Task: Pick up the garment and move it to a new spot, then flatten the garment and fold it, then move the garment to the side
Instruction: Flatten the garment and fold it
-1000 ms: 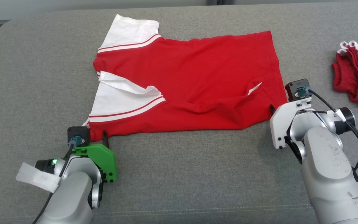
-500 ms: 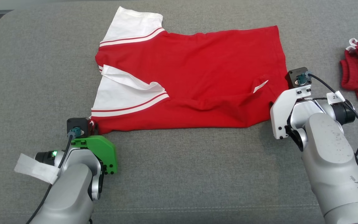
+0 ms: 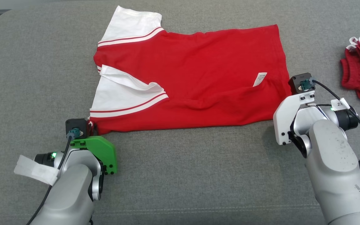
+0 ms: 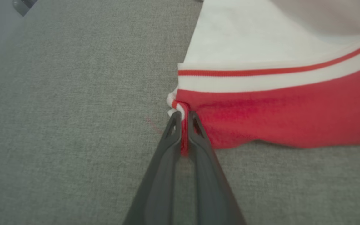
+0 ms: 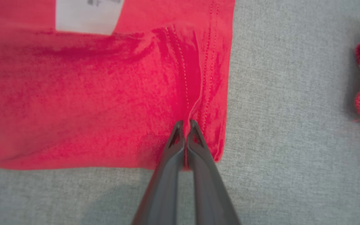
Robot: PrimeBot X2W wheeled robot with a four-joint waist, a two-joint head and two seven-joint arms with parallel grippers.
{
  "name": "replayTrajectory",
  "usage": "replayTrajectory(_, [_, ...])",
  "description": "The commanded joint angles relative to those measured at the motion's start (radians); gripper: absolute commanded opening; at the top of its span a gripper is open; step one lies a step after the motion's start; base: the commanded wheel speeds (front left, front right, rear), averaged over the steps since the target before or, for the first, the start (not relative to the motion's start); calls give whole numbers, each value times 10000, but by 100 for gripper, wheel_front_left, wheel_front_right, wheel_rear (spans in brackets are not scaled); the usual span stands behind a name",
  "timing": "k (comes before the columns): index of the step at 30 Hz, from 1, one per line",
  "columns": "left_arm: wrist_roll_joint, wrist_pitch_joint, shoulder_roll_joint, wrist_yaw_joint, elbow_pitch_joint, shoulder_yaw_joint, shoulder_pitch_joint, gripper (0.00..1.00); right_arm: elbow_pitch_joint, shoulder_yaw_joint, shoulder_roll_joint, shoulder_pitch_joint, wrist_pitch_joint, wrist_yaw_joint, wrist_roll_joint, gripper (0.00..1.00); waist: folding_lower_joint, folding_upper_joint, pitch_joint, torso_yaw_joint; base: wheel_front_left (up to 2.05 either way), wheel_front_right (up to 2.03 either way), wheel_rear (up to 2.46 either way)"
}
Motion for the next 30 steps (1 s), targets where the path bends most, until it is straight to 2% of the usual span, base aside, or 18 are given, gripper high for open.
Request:
replayTrajectory(1, [-97,-31,21,26,63,6,-94,0,-139,-85,-55,243,-75,-14,44,0,0,0,-35,-29,0,0,0])
replayTrajectory(17, [-531,115,513,378,-778,168,1561,0,-1918,-414,-24,2366,215,-16,760,0,0,0,-842,-42,0,0,0])
replayTrajectory(30, [-865,786,1250,1147,-2904,314,3370,0,-4076,-1037,163,4408,1017,-19,1224,0,0,0,-1585,-127,0,0,0])
